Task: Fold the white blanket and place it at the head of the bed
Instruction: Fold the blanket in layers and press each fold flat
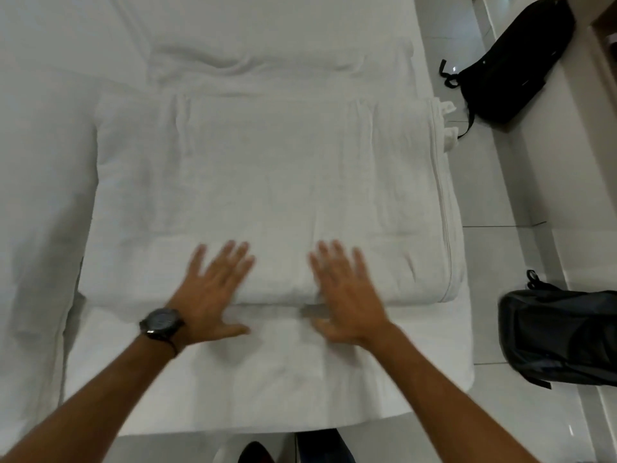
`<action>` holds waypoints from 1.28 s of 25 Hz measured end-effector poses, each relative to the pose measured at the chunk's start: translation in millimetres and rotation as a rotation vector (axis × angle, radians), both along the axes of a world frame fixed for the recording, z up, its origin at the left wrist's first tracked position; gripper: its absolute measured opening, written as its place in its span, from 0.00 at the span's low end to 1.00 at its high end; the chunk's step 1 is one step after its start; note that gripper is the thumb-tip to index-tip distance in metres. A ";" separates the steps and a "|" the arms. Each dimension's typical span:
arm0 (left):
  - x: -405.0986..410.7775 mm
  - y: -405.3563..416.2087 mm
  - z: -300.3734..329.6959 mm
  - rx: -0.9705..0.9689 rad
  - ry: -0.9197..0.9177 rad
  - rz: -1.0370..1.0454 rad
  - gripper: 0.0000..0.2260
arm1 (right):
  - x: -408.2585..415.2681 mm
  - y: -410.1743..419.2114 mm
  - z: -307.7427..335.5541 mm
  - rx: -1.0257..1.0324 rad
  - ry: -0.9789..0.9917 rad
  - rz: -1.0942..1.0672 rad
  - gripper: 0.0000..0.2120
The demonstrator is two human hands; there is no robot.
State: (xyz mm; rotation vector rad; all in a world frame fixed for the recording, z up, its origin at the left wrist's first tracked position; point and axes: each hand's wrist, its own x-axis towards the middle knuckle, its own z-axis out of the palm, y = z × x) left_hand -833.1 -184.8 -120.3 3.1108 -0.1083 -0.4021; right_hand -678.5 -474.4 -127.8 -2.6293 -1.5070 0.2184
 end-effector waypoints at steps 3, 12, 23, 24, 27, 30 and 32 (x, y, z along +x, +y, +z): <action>23.3 -19.2 -16.7 0.000 -0.071 -0.060 0.55 | 0.9 38.0 -10.8 -0.003 0.026 0.056 0.59; -53.9 90.2 -5.0 0.053 -0.027 0.360 0.50 | 43.9 -81.0 -19.3 -0.066 -0.226 -0.318 0.34; -164.6 40.3 100.8 -0.135 -0.104 0.296 0.46 | -67.4 -148.1 91.5 0.105 -0.038 -0.419 0.32; -185.5 26.0 115.9 -0.134 -0.105 0.280 0.45 | -88.0 -163.7 100.5 0.105 -0.046 -0.411 0.32; -237.4 -11.4 152.6 -0.142 -0.064 0.261 0.45 | -134.9 -202.5 125.7 0.109 -0.077 -0.393 0.32; -277.7 -34.8 178.3 -0.180 -0.047 0.280 0.40 | -166.1 -228.2 161.5 0.121 -0.114 -0.386 0.27; -293.7 -43.4 195.9 -0.213 -0.068 0.310 0.39 | -176.7 -234.8 187.2 0.126 -0.102 -0.385 0.24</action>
